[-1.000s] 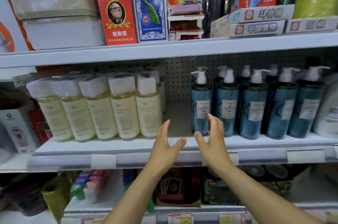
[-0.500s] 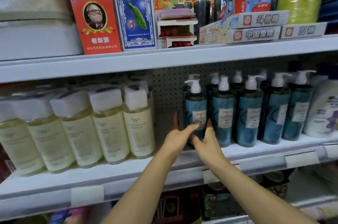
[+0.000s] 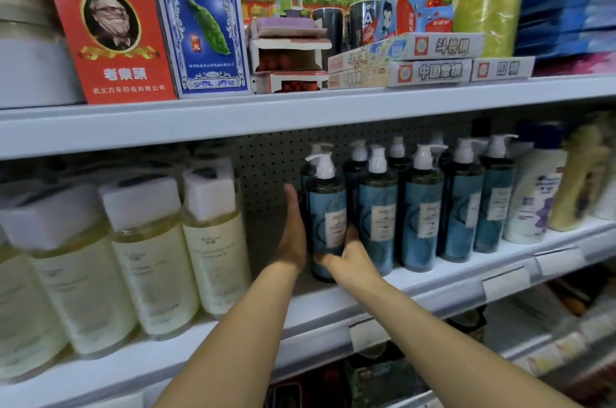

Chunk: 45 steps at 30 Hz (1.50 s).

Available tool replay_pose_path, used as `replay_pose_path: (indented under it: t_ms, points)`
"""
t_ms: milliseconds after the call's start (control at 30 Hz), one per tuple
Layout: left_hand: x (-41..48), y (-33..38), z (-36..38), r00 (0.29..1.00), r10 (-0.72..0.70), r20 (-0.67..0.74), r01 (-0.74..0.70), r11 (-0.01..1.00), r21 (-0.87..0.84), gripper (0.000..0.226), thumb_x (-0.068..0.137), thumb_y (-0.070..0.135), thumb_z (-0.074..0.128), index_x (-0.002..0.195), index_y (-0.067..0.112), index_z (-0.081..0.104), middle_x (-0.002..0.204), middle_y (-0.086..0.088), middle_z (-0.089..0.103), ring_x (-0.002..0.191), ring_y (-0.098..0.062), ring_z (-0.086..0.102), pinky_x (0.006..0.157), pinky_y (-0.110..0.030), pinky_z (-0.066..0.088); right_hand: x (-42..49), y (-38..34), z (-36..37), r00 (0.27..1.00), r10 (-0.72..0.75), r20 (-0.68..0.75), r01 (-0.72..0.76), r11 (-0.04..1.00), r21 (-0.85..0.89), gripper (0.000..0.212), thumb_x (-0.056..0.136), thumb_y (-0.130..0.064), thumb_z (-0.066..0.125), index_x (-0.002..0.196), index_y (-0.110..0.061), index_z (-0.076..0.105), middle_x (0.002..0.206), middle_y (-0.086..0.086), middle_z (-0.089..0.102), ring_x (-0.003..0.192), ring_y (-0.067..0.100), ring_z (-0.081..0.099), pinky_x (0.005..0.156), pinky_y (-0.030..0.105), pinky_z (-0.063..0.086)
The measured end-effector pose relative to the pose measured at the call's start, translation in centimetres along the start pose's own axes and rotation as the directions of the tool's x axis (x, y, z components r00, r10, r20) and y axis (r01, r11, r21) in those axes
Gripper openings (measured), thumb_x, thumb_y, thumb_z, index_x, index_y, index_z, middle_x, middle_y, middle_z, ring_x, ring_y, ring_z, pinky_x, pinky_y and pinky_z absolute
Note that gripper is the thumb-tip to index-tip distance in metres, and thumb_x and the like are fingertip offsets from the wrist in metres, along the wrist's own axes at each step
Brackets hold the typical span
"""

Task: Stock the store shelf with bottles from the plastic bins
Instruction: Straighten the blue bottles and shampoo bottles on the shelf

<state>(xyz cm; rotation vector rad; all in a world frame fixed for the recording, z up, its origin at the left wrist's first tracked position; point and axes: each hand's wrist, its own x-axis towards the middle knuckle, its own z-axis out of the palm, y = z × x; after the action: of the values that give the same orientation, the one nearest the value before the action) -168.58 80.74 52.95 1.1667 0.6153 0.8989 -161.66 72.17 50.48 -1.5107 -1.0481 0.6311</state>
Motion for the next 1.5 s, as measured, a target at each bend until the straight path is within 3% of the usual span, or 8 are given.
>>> replay_pose_path:
  t_ms: [100,300,533,833,1000,1200,1367,1500]
  points:
    - [0.7,0.4,0.5,0.997,-0.056,-0.049,0.052,0.996,-0.078,0.097,0.084,0.083,0.014,0.131,0.014,0.062,0.123,-0.009,0.067,0.110,-0.023,0.065,0.086,-0.035,0.053,0.3,0.1,0.2,1.000,-0.015,0.000,0.015,1.000,0.011,0.072,0.084,-0.002,0.071,0.144,-0.017,0.034,0.130,-0.006,0.051,0.130,0.016,0.047,0.107,0.027,0.036]
    - [1.9,1.3,1.0,0.984,-0.113,-0.138,0.090,0.982,-0.164,0.098,0.084,0.086,0.015,0.122,0.011,0.067,0.135,-0.021,0.061,0.117,-0.035,0.062,0.109,-0.050,0.042,0.7,0.1,-0.1,0.999,-0.032,0.037,0.030,0.998,0.047,0.074,0.083,-0.002,0.073,0.143,-0.018,0.034,0.125,-0.009,0.048,0.120,0.009,0.045,0.102,0.023,0.036]
    - [2.0,0.9,0.5,0.989,-0.119,-0.086,0.105,0.982,-0.156,0.089,0.087,0.082,0.015,0.105,0.016,0.072,0.110,-0.008,0.073,0.094,-0.025,0.069,0.079,-0.036,0.052,1.4,0.7,-0.1,0.998,-0.016,0.065,0.011,0.997,0.080,0.079,0.077,-0.004,0.077,0.142,-0.022,0.036,0.126,-0.008,0.053,0.124,0.014,0.050,0.108,0.031,0.040]
    - [-0.4,0.5,-0.5,0.997,-0.036,-0.070,0.028,0.993,-0.117,0.077,0.092,0.075,0.017,0.104,0.021,0.071,0.092,0.001,0.077,0.091,-0.016,0.071,0.078,-0.032,0.053,0.7,0.9,0.5,0.996,-0.021,0.092,0.010,0.993,0.120,0.063,0.068,-0.007,0.086,0.120,-0.021,0.055,0.111,-0.006,0.069,0.106,0.012,0.065,0.093,0.028,0.053]
    - [-1.6,0.6,-1.2,0.988,-0.021,-0.154,-0.001,0.990,-0.144,0.077,0.092,0.075,0.018,0.100,0.019,0.071,0.091,-0.002,0.075,0.091,-0.019,0.068,0.077,-0.032,0.051,-0.5,1.0,0.9,0.994,-0.026,0.105,0.021,0.999,0.050,0.074,0.051,-0.033,0.089,0.118,-0.016,0.062,0.105,-0.004,0.073,0.097,0.011,0.070,0.089,0.036,0.058]
    - [-4.1,-0.5,-1.3,0.930,-0.002,-0.368,-0.039,0.994,-0.103,0.088,0.076,0.088,0.031,0.123,0.021,0.065,0.129,-0.007,0.064,0.119,-0.027,0.059,0.111,-0.044,0.041,-1.0,0.9,0.6,0.997,-0.071,0.033,0.071,0.997,0.021,0.072,0.059,-0.026,0.090,0.118,-0.018,0.050,0.108,-0.001,0.068,0.100,0.014,0.066,0.085,0.031,0.056]
    - [-6.6,-1.9,-1.8,0.938,0.096,-0.333,-0.106,0.994,-0.010,0.084,0.066,0.088,0.037,0.130,0.037,0.056,0.145,0.000,0.055,0.134,-0.018,0.049,0.119,-0.045,0.032,-1.1,0.4,0.9,0.993,-0.115,-0.016,0.116,0.993,0.032,0.071,0.066,-0.017,0.089,0.113,-0.017,0.036,0.100,-0.002,0.062,0.095,0.019,0.064,0.085,0.035,0.054]
    - [-7.1,-2.7,-2.1,0.962,0.114,-0.249,-0.093,0.991,0.096,0.091,0.057,0.097,0.049,0.129,0.042,0.059,0.143,0.005,0.057,0.134,-0.012,0.049,0.120,-0.041,0.031,-0.8,0.2,0.6,0.993,-0.084,0.088,0.078,0.995,0.062,0.077,0.067,-0.014,0.089,0.120,-0.016,0.033,0.104,-0.002,0.060,0.088,0.012,0.061,0.071,0.020,0.051]
